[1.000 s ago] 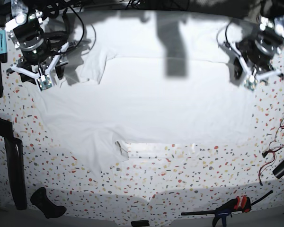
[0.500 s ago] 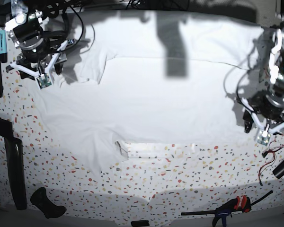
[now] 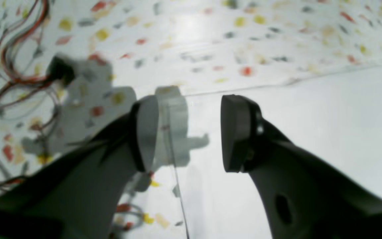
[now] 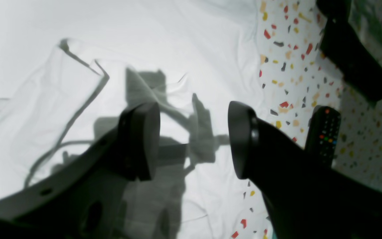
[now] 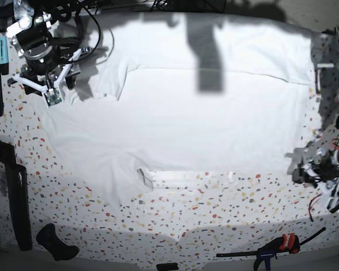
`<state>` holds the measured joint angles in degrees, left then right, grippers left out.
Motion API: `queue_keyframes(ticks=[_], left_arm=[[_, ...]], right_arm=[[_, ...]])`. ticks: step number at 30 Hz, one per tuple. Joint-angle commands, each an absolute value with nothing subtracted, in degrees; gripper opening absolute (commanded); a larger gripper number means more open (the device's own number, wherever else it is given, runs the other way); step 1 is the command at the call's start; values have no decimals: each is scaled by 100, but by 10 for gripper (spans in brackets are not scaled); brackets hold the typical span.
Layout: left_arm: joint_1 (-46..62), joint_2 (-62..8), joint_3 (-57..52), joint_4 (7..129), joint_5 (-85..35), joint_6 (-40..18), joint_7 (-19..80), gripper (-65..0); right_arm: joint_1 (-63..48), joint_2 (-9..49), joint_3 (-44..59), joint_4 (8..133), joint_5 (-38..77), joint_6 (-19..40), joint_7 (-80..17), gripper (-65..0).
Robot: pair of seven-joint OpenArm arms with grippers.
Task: Fold the T-shirt properly
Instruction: 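Move the left gripper down to the hem corner nearest it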
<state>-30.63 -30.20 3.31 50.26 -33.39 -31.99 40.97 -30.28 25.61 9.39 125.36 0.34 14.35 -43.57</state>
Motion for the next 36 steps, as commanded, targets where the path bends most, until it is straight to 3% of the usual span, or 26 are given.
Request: queue_keyframes(ticks=[1,6,10,23,36], left_arm=[[-3391,-3114,298,4746,-3459,-3297,3894,-355],[-3933,-3116,298,2947,-3664,-4000,3415,-355],[-3905,-3068,298,2252,-4160,-4000,2998,-355],[-3817,-2272,298,1986,-4053,-4000,2971,-355],[-3811,-2381,298,1986,-3404,-4000,2969,-373]], right_arm=[[-3015,2617,978,12641,19,1406,-4250,-330],[-3015,2617,978,12641,19,1409,-4250,-329],[-3015,2620,978,12641,19,1406,-4250,-329],[-3015,2620,978,12641,19,1409,-4261,-329],[-3015,2620,978,12641,19,1409,-4268,-330]])
